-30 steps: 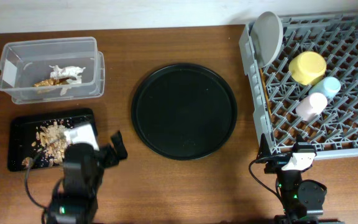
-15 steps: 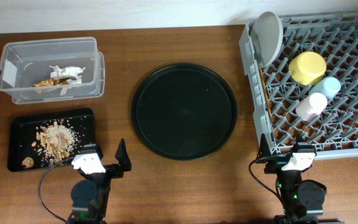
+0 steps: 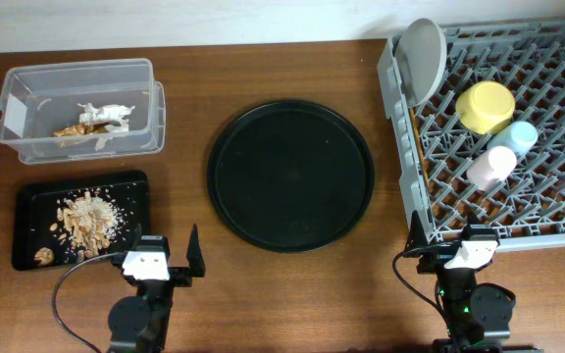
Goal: Sort waste into correct bins and load items into the dishwasher rack
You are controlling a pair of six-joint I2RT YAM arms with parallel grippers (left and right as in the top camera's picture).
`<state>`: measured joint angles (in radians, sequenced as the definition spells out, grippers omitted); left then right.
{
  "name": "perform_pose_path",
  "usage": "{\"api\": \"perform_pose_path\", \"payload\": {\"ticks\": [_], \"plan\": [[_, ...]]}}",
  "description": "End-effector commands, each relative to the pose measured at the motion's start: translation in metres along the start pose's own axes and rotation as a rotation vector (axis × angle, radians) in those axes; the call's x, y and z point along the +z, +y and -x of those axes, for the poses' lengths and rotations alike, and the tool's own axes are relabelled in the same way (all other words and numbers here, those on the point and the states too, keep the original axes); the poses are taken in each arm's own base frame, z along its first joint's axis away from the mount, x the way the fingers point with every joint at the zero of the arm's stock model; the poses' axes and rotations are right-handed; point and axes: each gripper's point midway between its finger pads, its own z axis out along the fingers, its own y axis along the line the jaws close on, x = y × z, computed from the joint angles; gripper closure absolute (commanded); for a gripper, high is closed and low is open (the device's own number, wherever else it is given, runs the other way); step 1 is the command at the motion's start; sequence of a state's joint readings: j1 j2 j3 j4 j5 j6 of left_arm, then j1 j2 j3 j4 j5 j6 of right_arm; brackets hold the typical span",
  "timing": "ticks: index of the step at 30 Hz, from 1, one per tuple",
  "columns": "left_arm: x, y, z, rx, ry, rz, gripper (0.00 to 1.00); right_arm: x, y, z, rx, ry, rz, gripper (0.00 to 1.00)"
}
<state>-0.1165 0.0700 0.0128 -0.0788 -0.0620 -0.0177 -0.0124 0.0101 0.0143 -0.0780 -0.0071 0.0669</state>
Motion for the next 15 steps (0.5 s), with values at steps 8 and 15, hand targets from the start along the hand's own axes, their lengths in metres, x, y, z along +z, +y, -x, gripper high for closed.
{"api": "perform_pose_path", "payload": {"ticks": [8,15], "plan": [[-0.004,0.008,0.012,0.035,-0.056,0.029,0.01,0.0,0.0,-0.003,-0.007,0.003,-0.003,0.02],[-0.004,0.01,0.011,0.041,-0.056,0.038,0.01,0.0,0.0,-0.003,-0.007,0.003,-0.003,0.02]]}}
